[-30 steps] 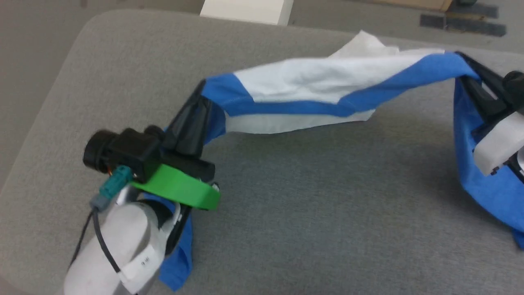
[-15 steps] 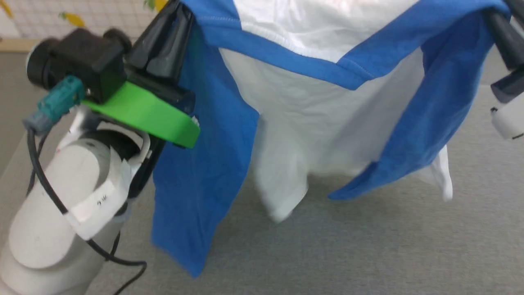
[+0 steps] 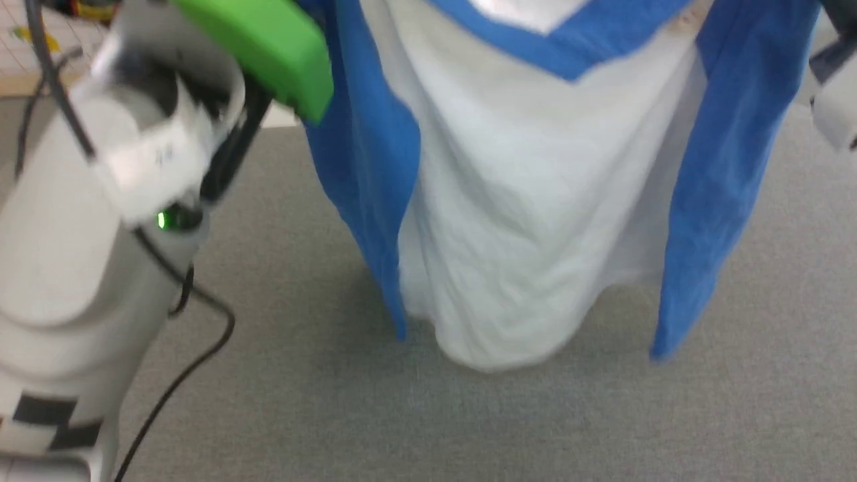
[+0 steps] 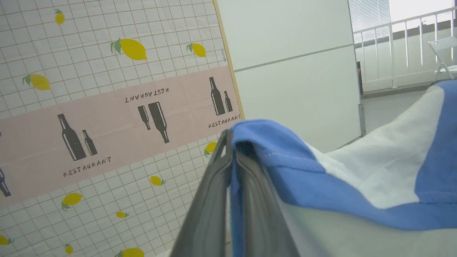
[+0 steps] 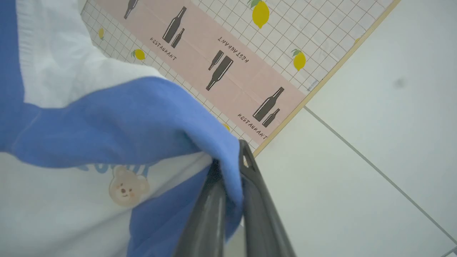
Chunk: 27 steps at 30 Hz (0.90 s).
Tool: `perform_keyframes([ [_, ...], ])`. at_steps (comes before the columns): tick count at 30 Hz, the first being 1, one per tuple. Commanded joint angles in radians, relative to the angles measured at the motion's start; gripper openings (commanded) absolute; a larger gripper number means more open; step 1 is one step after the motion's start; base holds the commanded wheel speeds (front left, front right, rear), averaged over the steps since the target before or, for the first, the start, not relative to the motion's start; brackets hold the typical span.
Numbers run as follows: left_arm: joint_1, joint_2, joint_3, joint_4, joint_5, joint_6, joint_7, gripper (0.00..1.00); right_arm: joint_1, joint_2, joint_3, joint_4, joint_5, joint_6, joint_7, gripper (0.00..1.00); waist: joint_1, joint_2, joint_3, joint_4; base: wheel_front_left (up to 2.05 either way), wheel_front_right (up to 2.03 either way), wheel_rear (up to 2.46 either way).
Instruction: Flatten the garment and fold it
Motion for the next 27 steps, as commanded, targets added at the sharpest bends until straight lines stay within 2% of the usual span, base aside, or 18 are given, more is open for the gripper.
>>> perform_keyframes([
  [1, -0.058, -0.012, -0.003, 0.035, 0.02, 0.0, 0.009, 0.0, -0.055, -0.003, 0.024, 0.031, 0.004, -0.002, -0.005, 0.0, 0.0001, -0.0001, 0.107, -0.015, 0.0, 0.0, 0.0],
  [7, -0.315, -0.058, -0.008, 0.242, 0.105, 0.011, -0.003, 0.0, -0.345, 0.0, 0.147, 0.256, -0.041, -0.002, -0.072, 0.0, 0.0001, -0.0001, 0.291, -0.023, 0.0, 0.0, 0.0],
  [15, -0.578, -0.107, -0.012, 0.452, 0.236, 0.059, -0.166, 0.0, -0.658, 0.067, 0.236, 0.518, -0.163, -0.002, -0.211, 0.0, 0.0001, -0.0001, 0.465, -0.009, 0.0, 0.0, 0.0],
  [23, -0.665, -0.148, -0.016, 0.607, 0.29, 0.101, -0.375, 0.0, -0.779, 0.142, 0.261, 0.717, -0.268, -0.002, -0.334, 0.0, 0.0001, -0.0001, 0.56, 0.011, 0.0, 0.0, 0.0],
  [27, -0.635, -0.146, -0.035, 0.665, 0.293, 0.083, -0.452, 0.0, -0.753, 0.16, 0.294, 0.783, -0.289, -0.002, -0.393, 0.0, 0.0001, -0.0001, 0.589, 0.016, 0.0, 0.0, 0.0],
])
